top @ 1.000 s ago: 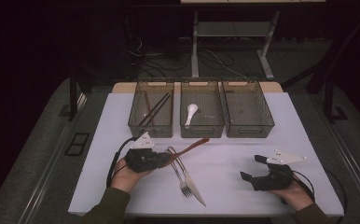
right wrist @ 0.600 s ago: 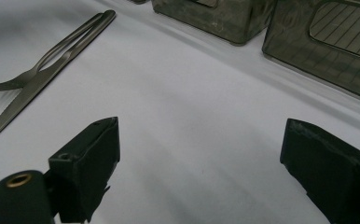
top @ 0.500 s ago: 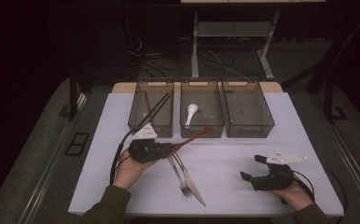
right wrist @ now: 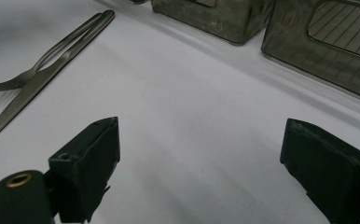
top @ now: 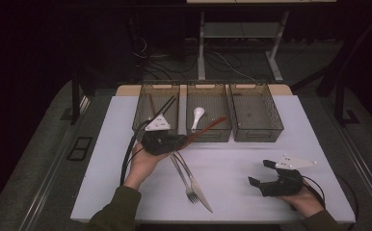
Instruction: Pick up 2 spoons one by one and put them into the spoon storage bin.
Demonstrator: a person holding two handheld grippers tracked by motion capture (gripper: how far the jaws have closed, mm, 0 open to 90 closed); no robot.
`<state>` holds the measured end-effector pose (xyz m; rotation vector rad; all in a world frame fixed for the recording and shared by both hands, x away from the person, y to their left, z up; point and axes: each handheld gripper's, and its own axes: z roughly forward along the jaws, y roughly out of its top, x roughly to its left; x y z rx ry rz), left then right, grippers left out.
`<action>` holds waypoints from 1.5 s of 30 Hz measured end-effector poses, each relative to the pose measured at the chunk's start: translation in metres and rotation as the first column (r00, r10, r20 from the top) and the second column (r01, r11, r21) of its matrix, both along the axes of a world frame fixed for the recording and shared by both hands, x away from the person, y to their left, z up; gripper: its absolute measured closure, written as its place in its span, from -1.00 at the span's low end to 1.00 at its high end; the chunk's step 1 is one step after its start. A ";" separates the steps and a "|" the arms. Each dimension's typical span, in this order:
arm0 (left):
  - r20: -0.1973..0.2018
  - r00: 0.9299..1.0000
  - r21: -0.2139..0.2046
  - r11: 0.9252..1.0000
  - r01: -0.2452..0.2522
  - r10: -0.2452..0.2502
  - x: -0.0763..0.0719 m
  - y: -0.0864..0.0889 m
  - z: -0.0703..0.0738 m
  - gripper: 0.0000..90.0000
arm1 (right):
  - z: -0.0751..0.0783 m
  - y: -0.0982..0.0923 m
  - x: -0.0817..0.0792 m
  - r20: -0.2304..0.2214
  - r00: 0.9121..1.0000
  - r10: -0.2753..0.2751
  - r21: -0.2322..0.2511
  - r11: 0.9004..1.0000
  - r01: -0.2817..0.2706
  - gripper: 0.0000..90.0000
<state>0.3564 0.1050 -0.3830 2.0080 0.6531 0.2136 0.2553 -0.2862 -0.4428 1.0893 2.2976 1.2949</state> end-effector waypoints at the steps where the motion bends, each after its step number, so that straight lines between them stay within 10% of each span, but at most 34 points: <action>1: 0.001 1.000 -0.003 1.000 0.000 0.000 0.002 -0.003 0.001 0.80 | 0.000 0.000 0.000 0.001 1.000 -0.001 0.001 1.000 0.001 -0.73; 19: 0.012 0.996 -0.060 0.995 -0.083 0.084 0.058 -0.028 0.010 0.80 | 0.000 -0.001 0.000 0.003 1.000 0.004 0.005 1.000 -0.004 -0.73; 32: -0.011 0.989 0.107 0.984 -0.143 0.145 0.079 -0.047 -0.003 0.79 | 0.001 -0.002 -0.001 0.001 1.000 0.006 0.010 1.000 -0.006 -0.73; 45: -0.021 0.989 0.107 0.984 -0.141 0.144 0.080 -0.051 -0.008 0.41 | 0.001 -0.002 -0.001 0.003 1.000 0.008 0.009 1.000 -0.008 -0.73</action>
